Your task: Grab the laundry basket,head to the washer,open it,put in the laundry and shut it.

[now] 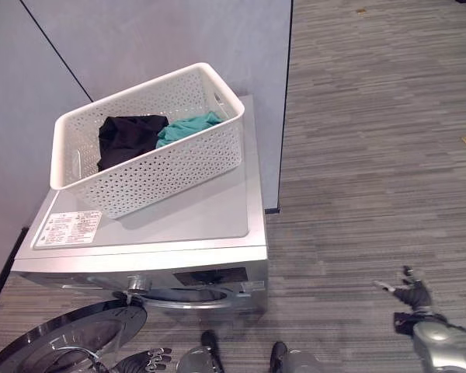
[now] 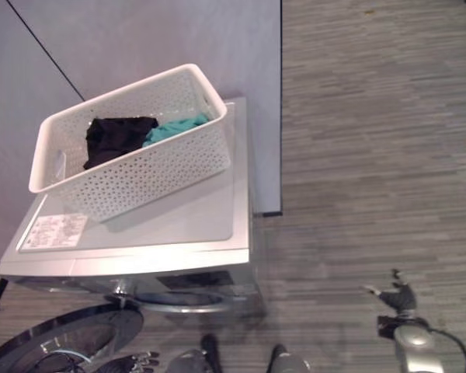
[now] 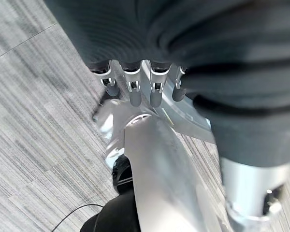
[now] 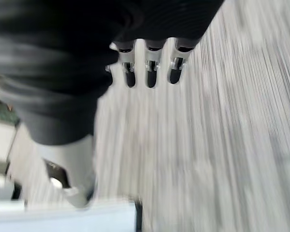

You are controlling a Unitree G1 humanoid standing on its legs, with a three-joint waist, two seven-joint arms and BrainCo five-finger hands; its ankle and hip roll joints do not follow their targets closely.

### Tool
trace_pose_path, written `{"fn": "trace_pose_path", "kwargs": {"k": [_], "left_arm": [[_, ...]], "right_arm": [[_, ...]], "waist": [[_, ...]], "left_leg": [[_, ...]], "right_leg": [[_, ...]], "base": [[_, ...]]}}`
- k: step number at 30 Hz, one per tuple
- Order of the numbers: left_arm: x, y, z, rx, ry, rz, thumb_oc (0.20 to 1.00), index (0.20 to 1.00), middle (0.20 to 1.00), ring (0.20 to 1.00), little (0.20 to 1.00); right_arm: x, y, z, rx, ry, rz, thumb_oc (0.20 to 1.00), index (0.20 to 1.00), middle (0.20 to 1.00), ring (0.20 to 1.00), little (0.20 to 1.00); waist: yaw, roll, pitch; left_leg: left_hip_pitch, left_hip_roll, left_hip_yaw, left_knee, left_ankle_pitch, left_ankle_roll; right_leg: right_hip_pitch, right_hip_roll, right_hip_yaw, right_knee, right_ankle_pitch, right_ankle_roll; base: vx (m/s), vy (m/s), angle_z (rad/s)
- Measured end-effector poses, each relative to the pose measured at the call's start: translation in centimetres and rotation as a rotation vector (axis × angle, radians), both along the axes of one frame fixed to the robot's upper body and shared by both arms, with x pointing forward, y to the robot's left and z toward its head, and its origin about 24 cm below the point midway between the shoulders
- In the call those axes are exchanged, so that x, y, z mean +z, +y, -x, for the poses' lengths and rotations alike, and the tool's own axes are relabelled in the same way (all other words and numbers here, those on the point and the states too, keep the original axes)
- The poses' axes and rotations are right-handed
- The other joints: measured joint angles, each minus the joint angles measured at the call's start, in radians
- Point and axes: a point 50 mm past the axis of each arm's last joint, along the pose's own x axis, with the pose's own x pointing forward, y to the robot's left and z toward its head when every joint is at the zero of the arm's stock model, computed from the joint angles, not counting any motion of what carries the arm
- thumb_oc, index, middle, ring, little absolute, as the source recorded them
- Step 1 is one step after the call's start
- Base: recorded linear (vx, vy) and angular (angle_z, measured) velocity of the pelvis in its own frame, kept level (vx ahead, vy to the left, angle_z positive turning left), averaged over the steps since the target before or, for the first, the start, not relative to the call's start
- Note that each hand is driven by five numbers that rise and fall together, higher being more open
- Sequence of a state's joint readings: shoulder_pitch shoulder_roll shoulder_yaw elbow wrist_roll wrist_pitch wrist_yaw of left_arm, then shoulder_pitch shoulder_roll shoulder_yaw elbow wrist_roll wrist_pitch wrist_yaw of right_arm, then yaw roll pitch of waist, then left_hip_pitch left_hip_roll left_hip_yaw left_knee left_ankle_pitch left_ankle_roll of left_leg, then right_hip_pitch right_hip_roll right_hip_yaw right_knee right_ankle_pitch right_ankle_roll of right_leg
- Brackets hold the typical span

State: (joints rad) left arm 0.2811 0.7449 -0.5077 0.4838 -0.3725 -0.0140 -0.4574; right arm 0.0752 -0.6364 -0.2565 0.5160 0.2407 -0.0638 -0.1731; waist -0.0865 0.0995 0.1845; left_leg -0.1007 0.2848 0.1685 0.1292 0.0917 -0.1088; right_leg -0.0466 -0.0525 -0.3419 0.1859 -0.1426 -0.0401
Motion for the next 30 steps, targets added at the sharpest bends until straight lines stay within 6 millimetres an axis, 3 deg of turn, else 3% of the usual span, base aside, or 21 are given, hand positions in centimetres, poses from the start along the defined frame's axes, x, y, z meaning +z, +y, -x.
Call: {"fn": "trace_pose_path", "kwargs": {"k": [1, 3, 5, 7, 8, 10, 11, 12, 13, 14, 16, 19, 20, 21, 23, 24, 25, 28, 29, 30], "left_arm": [[-0.3, 0.0, 0.0, 0.027, -0.002, -0.005, 1.0, 1.0, 1.0, 1.0, 1.0], [-0.8, -0.2, -1.1, 0.028, -0.026, -0.039, 1.0, 1.0, 1.0, 1.0, 1.0], [-1.9, -0.4, -1.5, 0.111, -0.04, -0.075, 1.0, 1.0, 1.0, 1.0, 1.0], [-3.7, 0.0, -0.4, 0.286, 0.004, -0.151, 1.0, 1.0, 1.0, 1.0, 1.0], [-4.3, 0.2, 0.2, 0.313, 0.044, -0.191, 1.0, 1.0, 1.0, 1.0, 1.0], [-5.3, 1.4, 2.3, 0.311, 0.146, -0.327, 1.0, 1.0, 1.0, 1.0, 1.0], [-5.4, 2.3, 3.3, 0.323, 0.186, -0.407, 1.0, 1.0, 1.0, 1.0, 1.0], [-5.2, 2.9, 3.6, 0.324, 0.191, -0.435, 1.0, 1.0, 1.0, 1.0, 1.0], [-5.0, 3.3, 3.2, 0.317, 0.174, -0.473, 1.0, 1.0, 1.0, 1.0, 1.0], [-4.9, 3.4, 2.8, 0.319, 0.154, -0.497, 1.0, 1.0, 1.0, 1.0, 1.0], [-4.2, 3.8, 1.3, 0.307, 0.074, -0.509, 1.0, 1.0, 1.0, 1.0, 1.0], [-3.0, 5.3, -0.2, 0.291, 0.009, -0.561, 1.0, 1.0, 1.0, 1.0, 1.0], [-2.5, 5.8, -0.8, 0.296, -0.019, -0.572, 1.0, 1.0, 1.0, 1.0, 1.0], [-1.9, 6.2, -1.8, 0.293, -0.056, -0.585, 1.0, 1.0, 1.0, 1.0, 1.0], [-1.2, 6.3, -3.9, 0.301, -0.118, -0.588, 1.0, 1.0, 1.0, 1.0, 1.0], [-0.8, 6.1, -5.1, 0.301, -0.154, -0.585, 1.0, 1.0, 1.0, 1.0, 1.0], [-1.1, 5.6, -5.2, 0.28, -0.149, -0.574, 1.0, 1.0, 1.0, 1.0, 1.0], [-1.6, 4.2, -4.7, 0.22, -0.147, -0.536, 1.0, 1.0, 1.0, 1.0, 1.0], [-1.9, 3.7, -4.4, 0.246, -0.138, -0.508, 1.0, 1.0, 1.0, 1.0, 1.0], [-2.0, 3.6, -4.4, 0.252, -0.138, -0.5, 1.0, 1.0, 1.0, 1.0, 1.0]], "right_arm": [[1.9, -0.6, -0.4, -0.015, -0.072, 0.047, 1.0, 1.0, 1.0, 1.0, 1.0], [4.8, -2.0, -0.4, -0.067, -0.165, 0.121, 1.0, 1.0, 1.0, 1.0, 1.0], [8.3, -2.9, -0.4, -0.115, -0.265, 0.229, 1.0, 1.0, 1.0, 1.0, 1.0], [12.7, -2.8, -1.2, -0.127, -0.404, 0.353, 1.0, 1.0, 1.0, 1.0, 1.0], [14.0, -2.9, -1.7, -0.13, -0.429, 0.393, 1.0, 1.0, 1.0, 1.0, 1.0], [16.6, -2.5, -3.0, -0.106, -0.458, 0.496, 1.0, 1.0, 1.0, 1.0, 1.0], [17.9, -2.0, -3.8, -0.072, -0.467, 0.549, 1.0, 1.0, 1.0, 1.0, 1.0], [18.0, -1.8, -3.8, -0.063, -0.462, 0.563, 1.0, 1.0, 1.0, 1.0, 1.0], [18.7, -1.6, -4.0, -0.055, -0.458, 0.587, 1.0, 1.0, 1.0, 1.0, 1.0], [19.8, -1.0, -4.2, -0.03, -0.471, 0.635, 1.0, 1.0, 1.0, 1.0, 1.0], [22.0, -0.6, -4.9, 0.008, -0.47, 0.722, 1.0, 1.0, 1.0, 1.0, 1.0], [29.2, 0.3, -5.9, 0.034, -0.534, 0.921, 1.0, 1.0, 1.0, 1.0, 1.0], [31.4, 0.6, -6.3, 0.03, -0.542, 0.984, 1.0, 1.0, 1.0, 1.0, 1.0], [33.6, 0.9, -6.6, 0.017, -0.563, 1.025, 1.0, 1.0, 1.0, 1.0, 1.0], [35.7, 0.8, -6.8, 0.002, -0.556, 1.039, 1.0, 1.0, 1.0, 1.0, 1.0], [36.6, 1.4, -7.7, 0.024, -0.561, 1.014, 1.0, 1.0, 1.0, 1.0, 1.0], [37.2, 2.4, -8.5, 0.057, -0.591, 0.995, 1.0, 1.0, 1.0, 1.0, 1.0], [38.9, 5.8, -10.9, 0.205, -0.581, 1.002, 1.0, 1.0, 1.0, 1.0, 1.0], [40.1, 8.3, -12.2, 0.301, -0.575, 1.013, 1.0, 1.0, 1.0, 1.0, 1.0], [40.4, 9.3, -12.5, 0.343, -0.591, 1.002, 1.0, 1.0, 1.0, 1.0, 1.0]], "waist": [[-0.012, 0.014, -0.003], [-0.016, 0.029, -0.003], [-0.025, 0.047, -0.014], [-0.026, 0.056, -0.02], [-0.023, 0.06, -0.025], [-0.005, 0.037, -0.04], [0.004, 0.019, -0.056], [0.023, 0.002, -0.07], [0.037, -0.01, -0.067], [0.039, -0.005, -0.068], [0.062, -0.015, -0.067], [0.09, -0.021, -0.061], [0.092, -0.028, -0.052], [0.095, -0.043, -0.042], [0.082, -0.107, -0.041], [0.098, -0.191, -0.067], [0.103, -0.19, -0.067], [0.099, -0.185, -0.069], [0.097, -0.178, -0.071], [0.099, -0.172, -0.074]], "left_leg": [[0.04, -0.001, -0.023, -0.05, -0.003, -0.009], [0.078, -0.027, 0.004, -0.058, -0.008, -0.013], [0.092, -0.079, 0.021, -0.063, -0.03, -0.003], [0.115, -0.129, 0.035, -0.123, -0.05, 0.022], [0.128, -0.139, 0.032, -0.143, -0.069, 0.025], [0.138, -0.206, 0.037, -0.168, -0.083, 0.057], [0.138, -0.249, 0.042, -0.166, -0.081, 0.09], [0.133, -0.277, 0.037, -0.164, -0.093, 0.11], [0.13, -0.304, 0.019, -0.165, -0.104, 0.133], [0.136, -0.321, 0.003, -0.152, -0.098, 0.151], [0.141, -0.339, -0.017, -0.14, -0.105, 0.173], [0.129, -0.333, -0.036, -0.138, -0.104, 0.177], [0.123, -0.327, -0.05, -0.133, -0.113, 0.192], [0.12, -0.322, -0.059, -0.133, -0.108, 0.184], [0.134, -0.327, -0.117, -0.138, -0.089, 0.156], [0.136, -0.338, -0.142, -0.142, -0.091, 0.117], [0.135, -0.313, -0.143, -0.141, -0.086, 0.107], [0.137, -0.26, -0.163, -0.176, -0.069, 0.07], [0.143, -0.238, -0.167, -0.193, -0.061, 0.056], [0.15, -0.226, -0.171, -0.206, -0.054, 0.047]], "right_leg": [[0.009, -0.001, 0.0, -0.004, 0.014, -0.006], [0.022, -0.014, -0.002, -0.016, 0.028, 0.02], [0.031, -0.036, -0.013, -0.023, 0.037, 0.041], [0.033, -0.068, -0.01, -0.029, 0.053, 0.07], [0.032, -0.075, -0.002, -0.032, 0.061, 0.084], [0.026, -0.137, 0.012, -0.034, 0.08, 0.119], [0.016, -0.187, 0.033, -0.022, 0.084, 0.135], [0.006, -0.209, 0.051, -0.011, 0.085, 0.132], [-0.015, -0.239, 0.063, 0.054, 0.089, 0.17], [-0.061, -0.268, 0.087, 0.164, 0.082, 0.144], [-0.091, -0.291, 0.154, 0.215, 0.088, 0.16], [-0.094, -0.27, 0.169, 0.024, 0.09, 0.185], [-0.091, -0.247, 0.204, -0.093, 0.114, 0.217], [-0.087, -0.224, 0.246, -0.197, 0.154, 0.237], [0.006, -0.24, 0.254, -0.274, 0.221, 0.246], [0.066, -0.239, 0.251, -0.274, 0.272, 0.248], [0.065, -0.211, 0.246, -0.274, 0.287, 0.223], [0.064, -0.16, 0.218, -0.274, 0.271, 0.201], [0.064, -0.137, 0.212, -0.275, 0.264, 0.19], [0.066, -0.126, 0.205, -0.275, 0.262, 0.184]], "base": [[0.01, 0.197, 0.04], [0.11, 0.361, 0.07], [0.09, 0.374, 0.16], [0.06, 0.316, 0.05], [0.06, 0.306, -0.08], [0.05, 0.273, 0.02], [0.04, 0.258, 0.18], [0.05, 0.299, 0.23], [0.01, 0.066, 0.42], [0.03, 0.063, 0.5], [0.05, -0.041, 0.39], [0.02, -0.115, 0.09], [0.01, -0.089, 0.05], [0.03, -0.111, 0.42], [0.05, -0.108, 0.9], [0.11, -0.137, 0.7], [0.16, -0.182, 0.37], [0.09, -0.117, 0.12], [0.05, -0.096, 0.13], [0.06, -0.113, 0.14]]}}
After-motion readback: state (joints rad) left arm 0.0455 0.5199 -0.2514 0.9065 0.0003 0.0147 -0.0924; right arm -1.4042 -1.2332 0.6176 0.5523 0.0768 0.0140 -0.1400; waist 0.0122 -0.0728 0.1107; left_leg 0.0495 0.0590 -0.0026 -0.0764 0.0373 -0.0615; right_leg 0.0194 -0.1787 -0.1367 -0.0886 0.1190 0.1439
